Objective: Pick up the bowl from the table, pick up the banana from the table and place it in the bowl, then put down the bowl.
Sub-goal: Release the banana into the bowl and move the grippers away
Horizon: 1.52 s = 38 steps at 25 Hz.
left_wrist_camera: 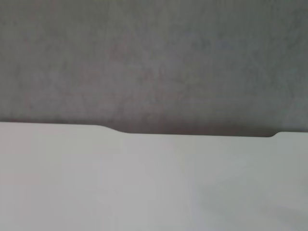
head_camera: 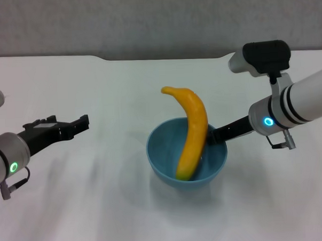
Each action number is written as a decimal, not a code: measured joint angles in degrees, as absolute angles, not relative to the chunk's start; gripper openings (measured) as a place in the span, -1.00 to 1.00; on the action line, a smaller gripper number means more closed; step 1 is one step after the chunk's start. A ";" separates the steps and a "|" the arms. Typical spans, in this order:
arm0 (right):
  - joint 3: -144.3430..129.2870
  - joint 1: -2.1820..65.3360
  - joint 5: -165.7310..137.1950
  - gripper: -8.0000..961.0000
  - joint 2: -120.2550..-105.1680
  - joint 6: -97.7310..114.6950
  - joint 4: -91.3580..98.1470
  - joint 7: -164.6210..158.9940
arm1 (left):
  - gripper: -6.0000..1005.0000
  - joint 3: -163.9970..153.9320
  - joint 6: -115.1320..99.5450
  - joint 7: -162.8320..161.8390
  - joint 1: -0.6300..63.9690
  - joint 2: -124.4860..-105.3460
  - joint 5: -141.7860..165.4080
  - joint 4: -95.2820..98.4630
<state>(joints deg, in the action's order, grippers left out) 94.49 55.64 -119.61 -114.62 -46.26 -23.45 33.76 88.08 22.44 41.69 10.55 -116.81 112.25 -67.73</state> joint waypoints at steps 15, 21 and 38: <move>94.00 53.13 -116.69 -0.68 -115.71 -42.24 -20.31 38.34 | 0.78 87.38 21.77 41.74 12.36 -117.00 111.65 -64.17; 89.38 52.58 -111.94 -0.67 -115.70 -41.22 -20.42 40.06 | 0.78 87.41 21.75 41.75 12.40 -116.94 110.99 -64.04; 87.48 37.52 -112.95 -0.09 -114.91 -42.15 -41.25 44.45 | 0.78 88.02 21.12 41.73 10.37 -116.95 111.00 -63.77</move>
